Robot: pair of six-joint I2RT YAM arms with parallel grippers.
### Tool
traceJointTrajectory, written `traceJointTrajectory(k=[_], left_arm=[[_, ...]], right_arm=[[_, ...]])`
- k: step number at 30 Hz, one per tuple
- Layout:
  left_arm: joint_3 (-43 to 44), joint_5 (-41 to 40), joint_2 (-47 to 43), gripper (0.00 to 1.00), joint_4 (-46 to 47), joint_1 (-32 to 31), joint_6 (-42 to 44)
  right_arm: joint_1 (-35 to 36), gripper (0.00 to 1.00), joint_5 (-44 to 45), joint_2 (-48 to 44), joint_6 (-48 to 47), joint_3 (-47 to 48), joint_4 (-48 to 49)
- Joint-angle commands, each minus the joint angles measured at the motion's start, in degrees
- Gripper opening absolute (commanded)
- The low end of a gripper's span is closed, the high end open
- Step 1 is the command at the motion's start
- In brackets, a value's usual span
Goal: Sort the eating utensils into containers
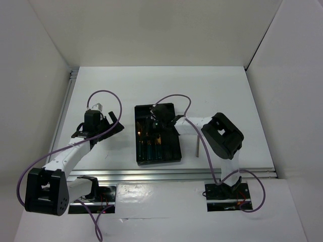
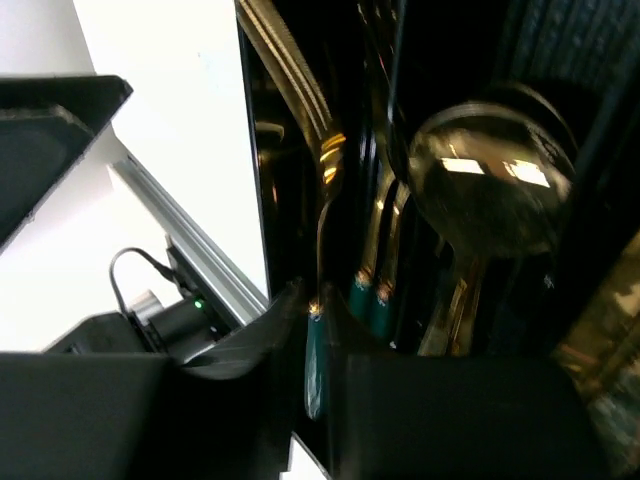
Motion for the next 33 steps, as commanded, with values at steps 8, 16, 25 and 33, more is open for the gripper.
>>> traceJointTrajectory(k=[8,16,25,33], left_arm=[[1.00,-0.34,-1.14,1.00,0.74,0.29,0.71],[1.00,-0.34,-1.14,1.00,1.27,0.29,0.71],[-0.23,0.98,-1.14,1.00,2.41,0.82,0.71],[-0.76,2.92,-1.14,1.00,3.55,0.82,1.24]], right_arm=[[1.59,0.46,1.73,0.80,-3.15,6.02,-7.35],[1.59,0.52,9.27,-7.37,-9.65,9.10,-15.79],[-4.82,0.68,27.12,-20.29,-17.66,4.54,-21.85],[-16.16,0.68,33.10,-28.72,-17.66,-3.82,-27.39]])
